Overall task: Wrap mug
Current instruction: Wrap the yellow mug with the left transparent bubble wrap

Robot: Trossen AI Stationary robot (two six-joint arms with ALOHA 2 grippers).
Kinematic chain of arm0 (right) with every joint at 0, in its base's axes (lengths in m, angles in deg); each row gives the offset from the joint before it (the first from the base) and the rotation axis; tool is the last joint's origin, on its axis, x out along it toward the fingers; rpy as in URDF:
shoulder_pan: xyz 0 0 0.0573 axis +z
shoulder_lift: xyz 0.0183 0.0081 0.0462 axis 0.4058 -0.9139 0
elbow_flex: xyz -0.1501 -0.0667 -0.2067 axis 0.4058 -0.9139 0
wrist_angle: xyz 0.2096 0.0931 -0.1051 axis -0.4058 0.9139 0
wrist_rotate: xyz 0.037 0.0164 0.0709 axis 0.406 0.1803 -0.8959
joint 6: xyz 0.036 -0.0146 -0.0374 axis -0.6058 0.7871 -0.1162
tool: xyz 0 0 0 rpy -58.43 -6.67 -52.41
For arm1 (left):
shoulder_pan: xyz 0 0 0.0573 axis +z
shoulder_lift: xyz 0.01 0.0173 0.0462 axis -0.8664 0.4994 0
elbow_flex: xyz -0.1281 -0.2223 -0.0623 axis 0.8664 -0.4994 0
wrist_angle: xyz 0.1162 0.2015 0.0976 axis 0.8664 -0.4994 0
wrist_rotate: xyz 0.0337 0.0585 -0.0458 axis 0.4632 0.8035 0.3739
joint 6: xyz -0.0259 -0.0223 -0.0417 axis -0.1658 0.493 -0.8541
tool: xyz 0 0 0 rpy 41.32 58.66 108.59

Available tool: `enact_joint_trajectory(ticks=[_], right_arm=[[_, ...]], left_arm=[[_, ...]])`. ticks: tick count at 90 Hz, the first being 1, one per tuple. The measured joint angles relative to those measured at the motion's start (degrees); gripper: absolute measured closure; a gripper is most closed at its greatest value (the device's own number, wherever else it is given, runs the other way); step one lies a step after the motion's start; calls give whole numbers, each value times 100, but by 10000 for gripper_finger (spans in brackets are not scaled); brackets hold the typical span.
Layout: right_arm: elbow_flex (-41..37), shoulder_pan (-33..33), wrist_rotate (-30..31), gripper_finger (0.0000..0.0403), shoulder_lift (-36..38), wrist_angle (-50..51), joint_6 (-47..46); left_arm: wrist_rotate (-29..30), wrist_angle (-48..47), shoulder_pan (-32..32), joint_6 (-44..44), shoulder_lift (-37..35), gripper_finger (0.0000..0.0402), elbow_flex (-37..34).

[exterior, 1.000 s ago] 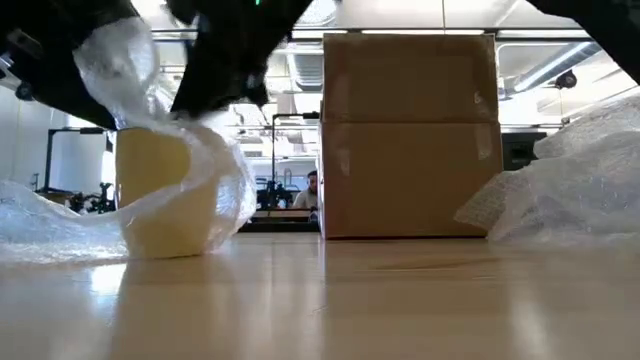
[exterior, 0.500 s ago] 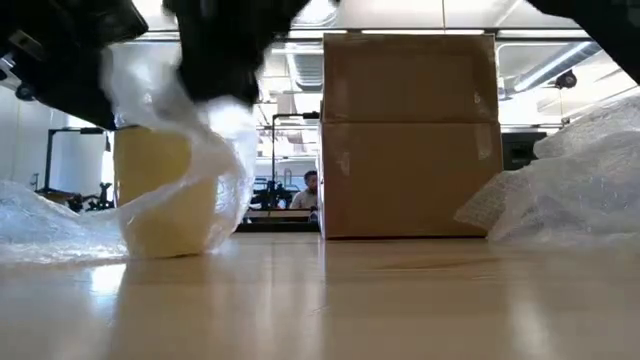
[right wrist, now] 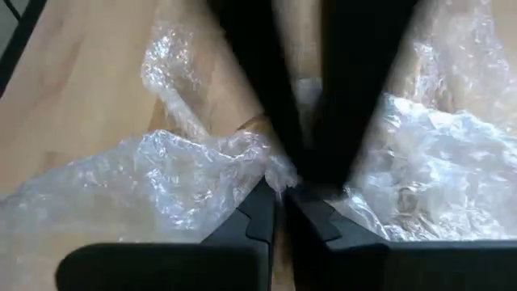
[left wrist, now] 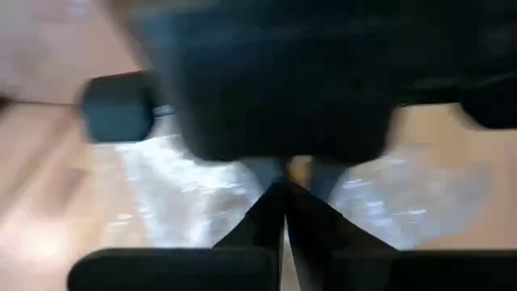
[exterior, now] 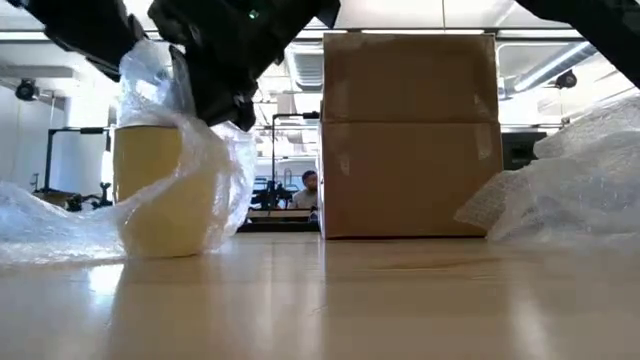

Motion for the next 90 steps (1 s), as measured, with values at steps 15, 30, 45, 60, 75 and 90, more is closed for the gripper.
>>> enact_joint_trajectory(ticks=[15,30,45,60,75,90], right_arm=[[-4,0,-35,400,0,43,3],[176,0,-35,400,0,366,2],[856,-3,20,400,6,1054,117],[1344,-52,150,400,136,1603,535],[1268,-113,647,400,34,1613,437],[1235,-29,317,400,-274,1604,409]], left_arm=[[-501,641,118,-89,279,402,-506],[-606,998,116,-163,415,401,-738],[-699,1025,120,-167,420,402,-741],[-750,1044,116,-169,423,402,-749],[-750,1075,116,-169,403,402,-756],[-748,1066,116,-162,384,402,-761]])
